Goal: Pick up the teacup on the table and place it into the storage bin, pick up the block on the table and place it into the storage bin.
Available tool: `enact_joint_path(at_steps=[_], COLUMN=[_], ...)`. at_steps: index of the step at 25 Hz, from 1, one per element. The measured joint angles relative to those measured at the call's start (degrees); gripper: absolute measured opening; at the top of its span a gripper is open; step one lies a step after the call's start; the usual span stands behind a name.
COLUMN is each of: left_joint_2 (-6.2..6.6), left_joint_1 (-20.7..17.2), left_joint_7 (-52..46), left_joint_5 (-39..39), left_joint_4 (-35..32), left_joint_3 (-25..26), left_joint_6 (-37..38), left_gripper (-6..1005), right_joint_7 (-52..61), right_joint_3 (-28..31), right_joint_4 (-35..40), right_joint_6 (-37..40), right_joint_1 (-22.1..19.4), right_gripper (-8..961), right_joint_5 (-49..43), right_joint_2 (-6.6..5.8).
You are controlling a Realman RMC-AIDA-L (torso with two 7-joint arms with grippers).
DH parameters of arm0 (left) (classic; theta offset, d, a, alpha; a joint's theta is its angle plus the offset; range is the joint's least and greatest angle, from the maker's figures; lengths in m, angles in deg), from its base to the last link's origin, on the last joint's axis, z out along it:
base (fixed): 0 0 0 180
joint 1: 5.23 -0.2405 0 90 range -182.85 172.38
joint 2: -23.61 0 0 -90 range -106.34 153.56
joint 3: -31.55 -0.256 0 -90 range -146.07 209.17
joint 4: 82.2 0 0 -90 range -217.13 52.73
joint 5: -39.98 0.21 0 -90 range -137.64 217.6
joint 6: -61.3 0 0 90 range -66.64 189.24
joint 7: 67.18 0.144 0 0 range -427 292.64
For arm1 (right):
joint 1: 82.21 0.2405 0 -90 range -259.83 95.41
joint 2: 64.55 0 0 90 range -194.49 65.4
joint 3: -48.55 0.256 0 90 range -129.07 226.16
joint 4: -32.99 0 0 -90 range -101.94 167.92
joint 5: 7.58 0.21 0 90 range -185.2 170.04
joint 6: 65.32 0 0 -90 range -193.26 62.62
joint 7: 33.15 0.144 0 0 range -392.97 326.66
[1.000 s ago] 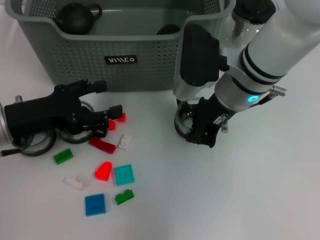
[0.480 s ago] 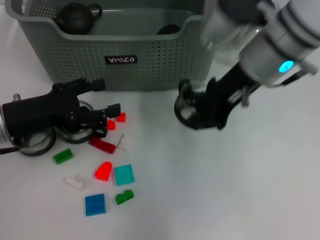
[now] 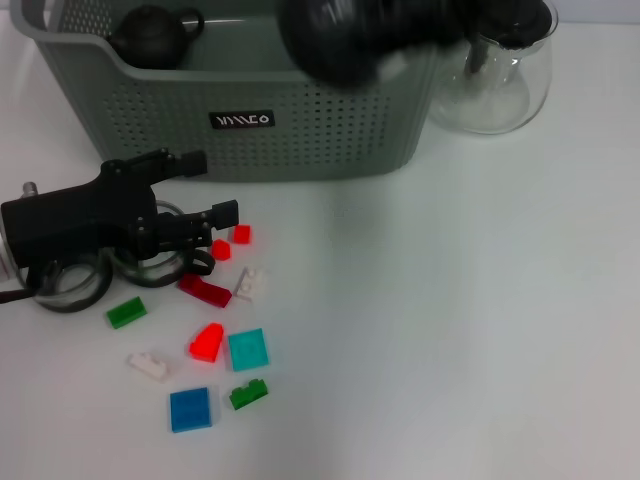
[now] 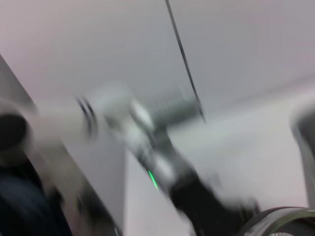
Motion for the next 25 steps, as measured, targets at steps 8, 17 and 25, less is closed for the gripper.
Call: enact_joint_path(at_steps=[8,17,25], left_joint_2=[0.00,-0.01,0.02], left_joint_1=[0.0,0.0,-0.1], left_joint_7=[0.1,0.1,0.1], left_joint_5=[0.0,0.0,0.0], left_joint_4=[-0.1,-0.2,-0.2], left_joint_3=[0.0,0.0,0.0], left_joint_6=[0.0,-0.1,-0.2], left_gripper=[878,878,877], right_joint_7=[0.3,-4.5,-4.0], right_joint_3=[-0.3,-10.0,-14.4], right_joint_4=[-9.1,-18.6,-32.6], right_joint_6=[-14.9,-37.4,-53.0], right_joint_1=[4.6,11.5,17.5], right_gripper=[57,57,58], right_joint_5=[9.8,-10.3,-28.2], right_joint_2=[-5.22,-2.20,2.44])
